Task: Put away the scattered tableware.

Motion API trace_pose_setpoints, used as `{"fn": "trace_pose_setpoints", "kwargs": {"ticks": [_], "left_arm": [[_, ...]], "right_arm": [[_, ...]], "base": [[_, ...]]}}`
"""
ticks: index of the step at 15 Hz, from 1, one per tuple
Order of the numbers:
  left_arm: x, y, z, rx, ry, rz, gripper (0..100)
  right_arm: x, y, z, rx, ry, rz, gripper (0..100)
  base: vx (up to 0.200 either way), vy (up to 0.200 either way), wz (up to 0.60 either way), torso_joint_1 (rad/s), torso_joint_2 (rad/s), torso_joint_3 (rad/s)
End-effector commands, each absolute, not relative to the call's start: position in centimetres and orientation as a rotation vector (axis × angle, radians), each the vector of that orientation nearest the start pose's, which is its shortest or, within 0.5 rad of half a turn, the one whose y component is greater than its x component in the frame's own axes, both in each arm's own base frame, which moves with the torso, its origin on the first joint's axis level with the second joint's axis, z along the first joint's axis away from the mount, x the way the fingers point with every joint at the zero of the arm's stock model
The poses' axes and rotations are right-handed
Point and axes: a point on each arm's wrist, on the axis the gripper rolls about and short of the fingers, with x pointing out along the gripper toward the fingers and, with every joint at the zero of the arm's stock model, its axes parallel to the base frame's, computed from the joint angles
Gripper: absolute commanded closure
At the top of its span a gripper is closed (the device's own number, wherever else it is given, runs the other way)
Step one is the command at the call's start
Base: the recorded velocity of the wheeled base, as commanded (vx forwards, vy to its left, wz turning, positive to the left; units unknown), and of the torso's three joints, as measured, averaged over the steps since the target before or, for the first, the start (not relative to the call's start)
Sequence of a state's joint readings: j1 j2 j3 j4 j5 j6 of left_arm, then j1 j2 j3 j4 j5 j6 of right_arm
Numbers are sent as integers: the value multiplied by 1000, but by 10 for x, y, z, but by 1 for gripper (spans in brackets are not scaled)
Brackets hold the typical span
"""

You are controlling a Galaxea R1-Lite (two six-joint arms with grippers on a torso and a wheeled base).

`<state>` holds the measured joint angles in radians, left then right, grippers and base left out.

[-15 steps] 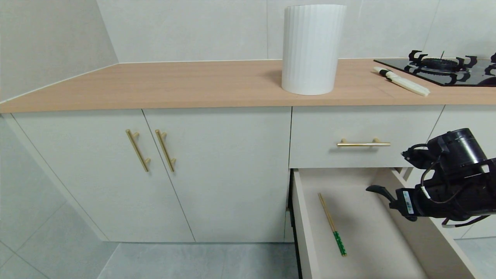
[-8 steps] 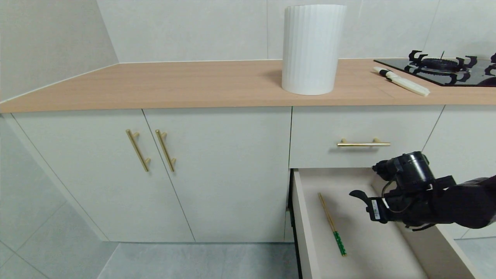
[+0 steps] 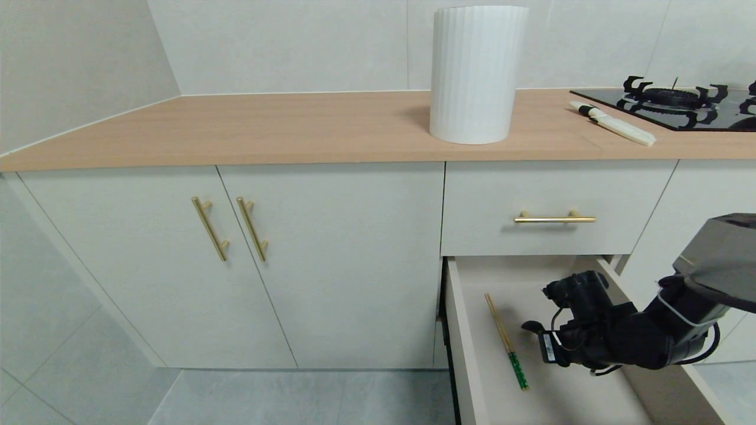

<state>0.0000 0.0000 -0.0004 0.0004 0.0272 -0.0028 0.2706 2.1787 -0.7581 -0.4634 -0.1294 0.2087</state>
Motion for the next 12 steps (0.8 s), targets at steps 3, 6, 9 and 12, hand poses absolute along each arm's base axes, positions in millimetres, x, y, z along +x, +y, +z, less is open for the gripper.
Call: {"fn": "trace_pose_setpoints", "kwargs": {"ticks": [3,6,9,12], "left_arm": [[-23,1,75,-3,0,28,0],[-23,1,75,-3,0,28,0],[-23,1,75,-3,0,28,0],[-23,1,75,-3,0,28,0]], "right_arm": [[325,79,-21,10,986,11,100],[328,77,-32,12,983,7,100],[331,77,-37,17,959,7,100],[332,76,-36,21,953,4,100]], "base": [[0,0,0,0,0,0],[0,0,0,0,0,0],[0,0,0,0,0,0],[0,0,0,0,0,0]]}}
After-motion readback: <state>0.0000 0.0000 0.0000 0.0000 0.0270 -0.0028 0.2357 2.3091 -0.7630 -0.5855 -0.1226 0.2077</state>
